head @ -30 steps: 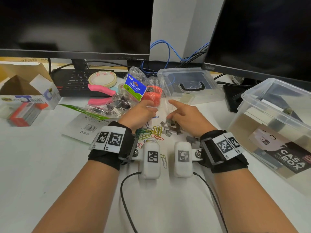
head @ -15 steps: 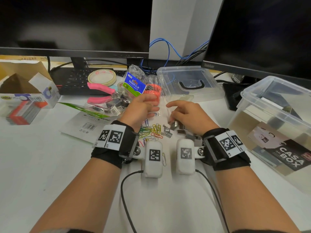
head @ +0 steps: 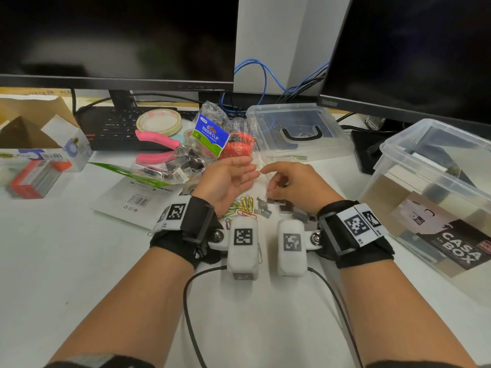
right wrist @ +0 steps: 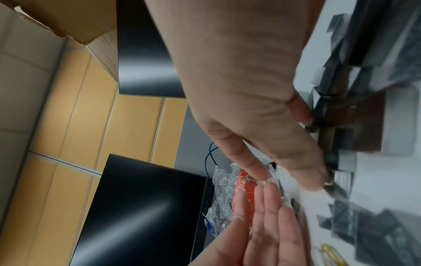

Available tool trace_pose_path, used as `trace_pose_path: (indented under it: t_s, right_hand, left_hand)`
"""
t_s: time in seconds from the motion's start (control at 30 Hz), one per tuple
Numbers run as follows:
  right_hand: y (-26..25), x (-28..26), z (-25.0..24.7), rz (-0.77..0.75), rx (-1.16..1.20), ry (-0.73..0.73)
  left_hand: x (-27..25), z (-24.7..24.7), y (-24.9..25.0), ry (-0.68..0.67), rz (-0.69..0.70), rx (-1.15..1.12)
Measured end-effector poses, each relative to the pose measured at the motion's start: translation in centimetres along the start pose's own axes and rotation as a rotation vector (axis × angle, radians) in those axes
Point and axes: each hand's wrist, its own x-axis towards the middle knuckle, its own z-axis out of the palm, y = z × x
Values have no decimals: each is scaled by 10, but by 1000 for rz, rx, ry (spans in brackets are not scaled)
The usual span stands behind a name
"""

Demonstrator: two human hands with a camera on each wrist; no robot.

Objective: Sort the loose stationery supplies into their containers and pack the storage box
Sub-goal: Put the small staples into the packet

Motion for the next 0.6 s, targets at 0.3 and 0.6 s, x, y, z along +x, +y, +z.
trace_pose_path:
  t_s: [0.3, 0.6]
  right_hand:
    - [-20, 11, 9, -132, 181, 287]
    - [-18, 26, 17, 126, -417, 162]
  left_hand:
    - [-3, 6, 2, -101, -129, -204]
    - [4, -11, 8, 136, -52, -287]
